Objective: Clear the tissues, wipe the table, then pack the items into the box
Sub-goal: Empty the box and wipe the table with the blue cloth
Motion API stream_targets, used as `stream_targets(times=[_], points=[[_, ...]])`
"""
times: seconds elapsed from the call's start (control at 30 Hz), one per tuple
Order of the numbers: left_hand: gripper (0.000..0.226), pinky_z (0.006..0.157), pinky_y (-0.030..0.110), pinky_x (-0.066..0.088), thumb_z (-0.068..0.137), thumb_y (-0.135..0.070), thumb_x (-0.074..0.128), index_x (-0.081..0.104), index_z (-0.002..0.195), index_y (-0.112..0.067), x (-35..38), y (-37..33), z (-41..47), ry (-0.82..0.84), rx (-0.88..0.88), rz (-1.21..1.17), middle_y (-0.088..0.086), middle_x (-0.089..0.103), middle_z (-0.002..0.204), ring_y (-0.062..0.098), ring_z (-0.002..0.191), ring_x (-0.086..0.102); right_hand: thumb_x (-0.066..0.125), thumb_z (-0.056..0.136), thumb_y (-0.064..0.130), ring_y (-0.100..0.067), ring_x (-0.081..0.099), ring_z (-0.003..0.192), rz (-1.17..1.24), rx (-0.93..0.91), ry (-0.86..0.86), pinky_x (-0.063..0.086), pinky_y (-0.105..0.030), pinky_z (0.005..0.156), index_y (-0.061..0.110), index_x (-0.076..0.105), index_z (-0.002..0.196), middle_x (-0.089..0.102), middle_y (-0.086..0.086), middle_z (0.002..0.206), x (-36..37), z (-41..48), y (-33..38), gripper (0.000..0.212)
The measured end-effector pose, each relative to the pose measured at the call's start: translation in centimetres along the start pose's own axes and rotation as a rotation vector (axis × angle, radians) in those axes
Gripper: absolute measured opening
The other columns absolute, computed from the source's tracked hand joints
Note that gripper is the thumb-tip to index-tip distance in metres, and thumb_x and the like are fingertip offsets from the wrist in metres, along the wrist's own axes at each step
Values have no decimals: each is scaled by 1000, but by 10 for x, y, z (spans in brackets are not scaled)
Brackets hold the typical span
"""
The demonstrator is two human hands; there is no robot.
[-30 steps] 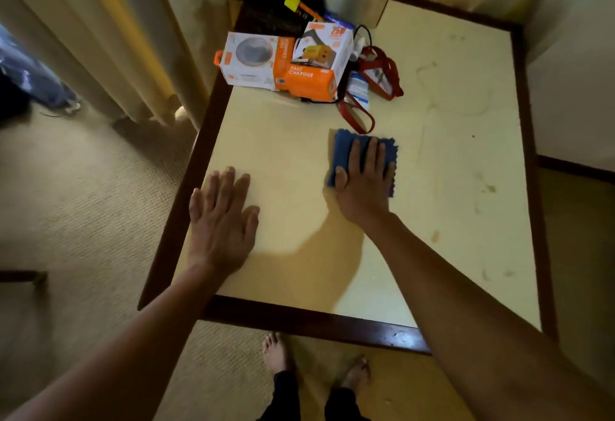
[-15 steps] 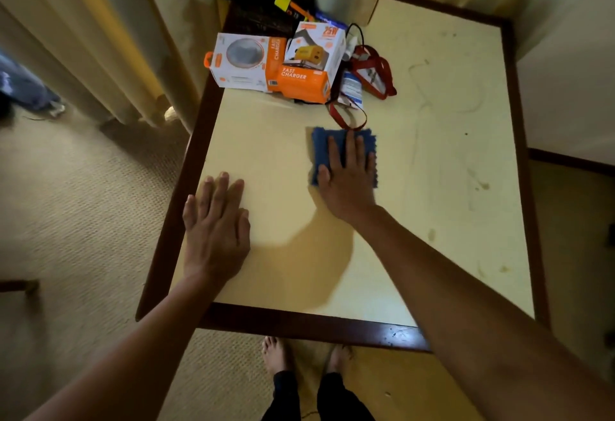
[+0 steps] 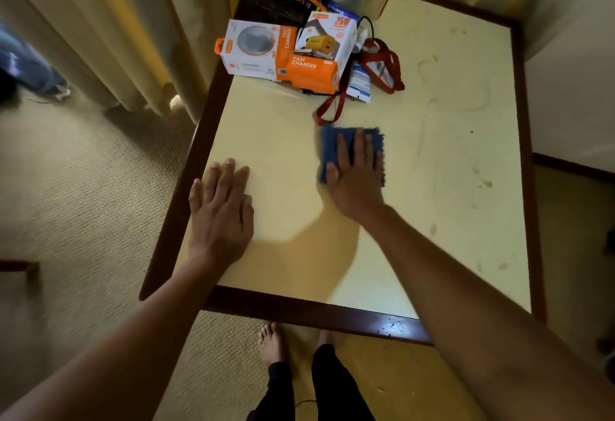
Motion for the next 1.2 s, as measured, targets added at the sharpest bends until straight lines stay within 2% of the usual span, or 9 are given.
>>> stream_targets(times=[0.2,0.3,0.47,0.57,0.67,0.8,0.97,1.1,1.2], points=[[58,128,53,10,106,-36,29,35,158,-13,-2,-2,-2,-39,-73,-32,10,26,169,24,159,13,23,108,44,-27,-6,159,-58,-476,104,7,-55,127,23,13,165,-2,-9,172,10,-124,1,61],[53,127,55,9,106,-33,34,40,154,-14,-2,-1,-2,-80,-112,-64,13,30,166,27,158,16,22,106,46,-28,2,159,-51,-372,81,12,-57,125,22,19,164,7,-9,172,5,-72,-12,62],[45,124,51,18,104,-27,42,49,146,-13,-5,0,-2,-245,-194,-138,13,42,158,28,151,30,24,106,45,-34,2,158,-9,-266,26,8,-61,124,20,13,164,8,-16,170,2,39,77,64],[47,118,50,24,101,-26,45,48,146,-13,-14,8,-8,-307,-331,-150,13,43,155,30,145,37,23,107,46,-33,-3,158,-51,-396,29,7,-60,125,20,9,164,2,-15,171,10,24,103,64],[57,112,54,31,98,-34,47,39,153,-18,-23,34,-27,-248,-431,-145,14,41,154,33,139,40,25,107,45,-29,-3,159,-89,-628,51,10,-58,125,21,10,165,1,-11,172,15,-29,65,64],[59,97,53,45,105,-44,37,31,161,-26,-27,54,-58,-141,-412,-74,16,53,143,36,120,56,23,107,47,-27,-2,159,-108,-665,97,10,-57,126,23,11,165,3,-9,172,9,-14,34,64],[56,65,37,50,107,-40,40,32,161,-28,-26,51,-63,-191,-372,-106,15,64,116,29,83,64,17,104,50,-32,-5,158,-58,-497,49,2,-60,125,23,6,164,-1,-14,171,6,89,131,67],[48,78,42,59,108,-29,44,43,155,-20,-24,55,-68,-260,-411,-186,13,66,128,28,99,69,19,104,50,-32,-9,158,-50,-676,81,0,-59,125,24,3,165,-6,-14,171,21,39,179,67],[43,82,43,59,106,-31,43,51,145,-15,-24,54,-66,-259,-454,-180,13,67,126,28,102,69,30,105,47,-29,-2,159,-36,-880,84,8,-59,124,24,13,164,2,-10,172,24,-25,123,66]])
Point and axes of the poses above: each hand's wrist, its own z-axis towards the middle knuckle, its own x-axis out of the palm, y = z × x, the point moved 1 cm from there along z, towards the middle knuckle
